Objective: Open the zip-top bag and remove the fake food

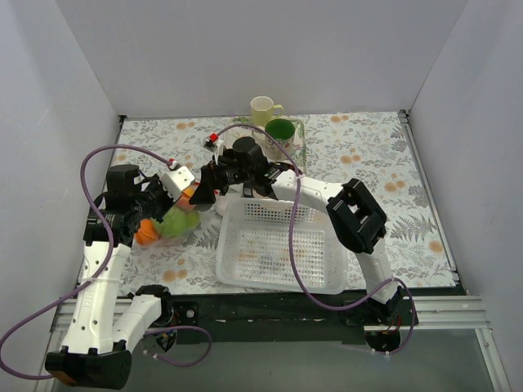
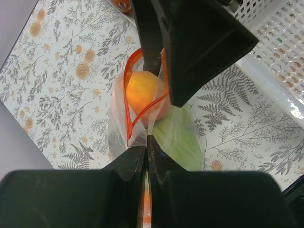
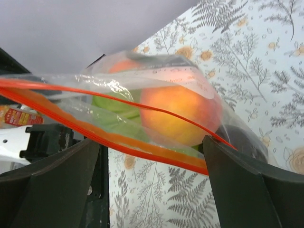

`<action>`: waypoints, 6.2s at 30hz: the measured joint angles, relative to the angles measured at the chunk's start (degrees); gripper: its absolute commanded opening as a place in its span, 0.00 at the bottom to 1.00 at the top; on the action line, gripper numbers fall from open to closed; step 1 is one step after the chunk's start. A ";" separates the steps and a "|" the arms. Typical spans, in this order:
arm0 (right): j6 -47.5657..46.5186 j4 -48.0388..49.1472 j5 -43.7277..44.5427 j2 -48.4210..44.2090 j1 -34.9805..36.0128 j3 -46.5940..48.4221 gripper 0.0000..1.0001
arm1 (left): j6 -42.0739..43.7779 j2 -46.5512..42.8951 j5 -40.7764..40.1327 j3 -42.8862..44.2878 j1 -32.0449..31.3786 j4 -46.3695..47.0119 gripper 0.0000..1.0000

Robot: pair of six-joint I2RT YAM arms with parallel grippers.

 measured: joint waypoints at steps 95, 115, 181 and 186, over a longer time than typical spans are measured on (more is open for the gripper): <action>-20.24 -10.58 1.73 -2.43 6.47 -5.29 0.98 | -18.14 41.11 9.29 8.46 25.55 3.43 0.00; -34.58 -38.95 22.05 0.52 14.29 10.16 0.98 | -22.16 42.36 5.55 8.46 25.55 4.90 0.00; -29.20 -25.86 43.12 -28.04 12.76 -14.01 0.01 | -24.52 41.97 5.46 13.64 25.42 3.04 0.00; -28.59 -26.53 46.53 -33.33 11.50 -24.15 0.59 | -23.15 41.42 6.91 13.60 25.22 2.19 0.00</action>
